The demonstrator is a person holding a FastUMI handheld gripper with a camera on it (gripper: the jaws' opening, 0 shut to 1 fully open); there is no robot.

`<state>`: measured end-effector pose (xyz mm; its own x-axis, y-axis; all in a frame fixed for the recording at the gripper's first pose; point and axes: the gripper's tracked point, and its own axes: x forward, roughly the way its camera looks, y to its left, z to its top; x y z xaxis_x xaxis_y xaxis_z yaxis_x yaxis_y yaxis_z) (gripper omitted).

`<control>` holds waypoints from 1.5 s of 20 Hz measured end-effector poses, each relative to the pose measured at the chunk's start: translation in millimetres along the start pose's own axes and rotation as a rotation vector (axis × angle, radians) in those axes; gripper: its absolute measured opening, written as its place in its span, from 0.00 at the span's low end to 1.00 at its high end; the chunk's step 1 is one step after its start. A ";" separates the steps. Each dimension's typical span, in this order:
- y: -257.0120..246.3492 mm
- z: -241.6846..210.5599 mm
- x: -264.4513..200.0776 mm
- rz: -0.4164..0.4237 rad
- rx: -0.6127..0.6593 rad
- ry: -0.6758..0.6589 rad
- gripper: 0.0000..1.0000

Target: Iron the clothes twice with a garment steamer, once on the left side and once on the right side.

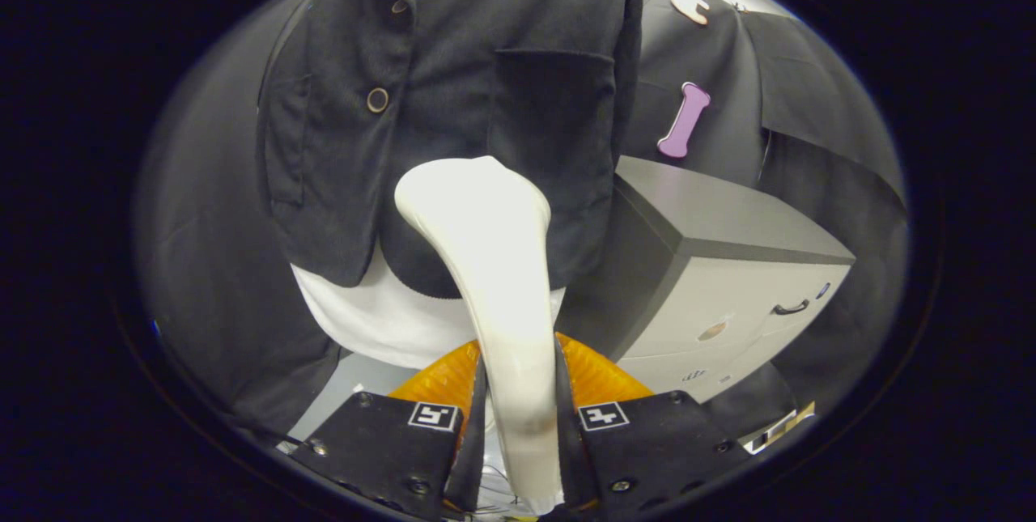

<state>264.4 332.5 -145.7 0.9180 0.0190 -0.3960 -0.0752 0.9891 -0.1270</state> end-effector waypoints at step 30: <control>146.4 380.9 -189.0 0.168 0.147 -0.501 0.40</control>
<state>228.2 529.4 257.0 0.9739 0.2099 0.0866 -0.2142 0.9758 0.0433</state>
